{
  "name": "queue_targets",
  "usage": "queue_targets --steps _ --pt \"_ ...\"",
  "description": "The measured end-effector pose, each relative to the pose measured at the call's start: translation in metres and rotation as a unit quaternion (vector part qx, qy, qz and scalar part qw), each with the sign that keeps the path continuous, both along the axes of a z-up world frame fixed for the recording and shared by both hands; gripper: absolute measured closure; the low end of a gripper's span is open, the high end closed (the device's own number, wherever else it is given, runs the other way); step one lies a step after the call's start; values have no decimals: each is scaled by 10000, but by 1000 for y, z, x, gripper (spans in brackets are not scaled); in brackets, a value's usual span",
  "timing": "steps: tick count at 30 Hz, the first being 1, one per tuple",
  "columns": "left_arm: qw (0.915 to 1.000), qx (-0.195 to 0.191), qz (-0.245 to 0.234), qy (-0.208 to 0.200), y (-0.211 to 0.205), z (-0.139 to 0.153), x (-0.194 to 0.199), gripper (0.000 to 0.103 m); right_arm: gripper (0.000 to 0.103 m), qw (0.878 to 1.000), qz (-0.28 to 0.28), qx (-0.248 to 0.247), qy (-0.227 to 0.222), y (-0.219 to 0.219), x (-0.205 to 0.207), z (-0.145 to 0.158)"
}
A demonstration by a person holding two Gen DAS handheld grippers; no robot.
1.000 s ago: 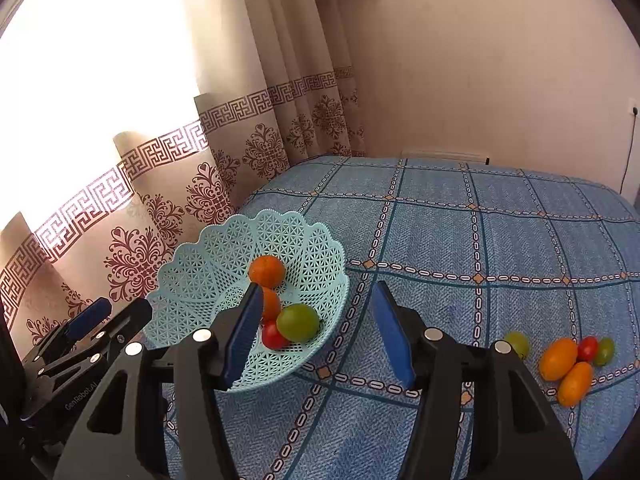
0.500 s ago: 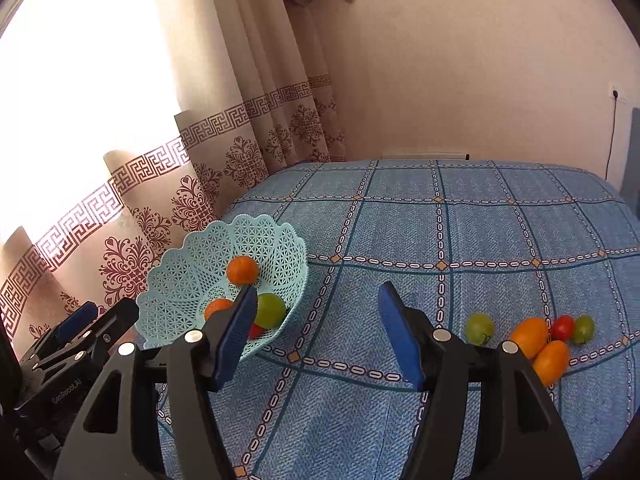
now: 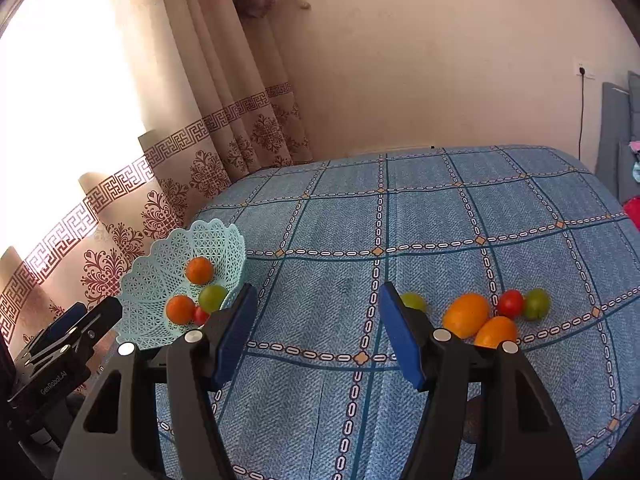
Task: Organize fruits
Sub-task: 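Withdraw both open tools from the basket toward the remaining fruits, then lower the right tool onto an orange and close it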
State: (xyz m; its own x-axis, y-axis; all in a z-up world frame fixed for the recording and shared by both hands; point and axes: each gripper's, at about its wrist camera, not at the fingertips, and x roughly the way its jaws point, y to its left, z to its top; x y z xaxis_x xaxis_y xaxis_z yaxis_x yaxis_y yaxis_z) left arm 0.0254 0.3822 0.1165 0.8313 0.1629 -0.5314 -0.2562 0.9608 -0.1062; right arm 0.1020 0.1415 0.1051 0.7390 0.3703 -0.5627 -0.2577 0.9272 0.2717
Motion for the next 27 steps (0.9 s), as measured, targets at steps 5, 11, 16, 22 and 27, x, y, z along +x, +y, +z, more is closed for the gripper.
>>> queue_targets --steps 5,11,16,22,27 --pt "9999 72 -128 -8 -12 2 3 5 40 9996 -249 13 97 -28 -1 -9" --pt "9996 94 -269 21 -28 0 7 5 40 9984 -532 -19 195 -59 -4 -20" --pt "9989 145 -433 54 -43 -3 10 5 40 9966 -760 -53 309 -83 -6 -32" --pt "9979 177 -618 112 -58 -5 14 5 40 9941 -971 -67 472 -103 -5 -47" --pt "9962 236 -820 193 -76 -8 19 5 40 9929 -1036 -131 571 -110 -1 -56"
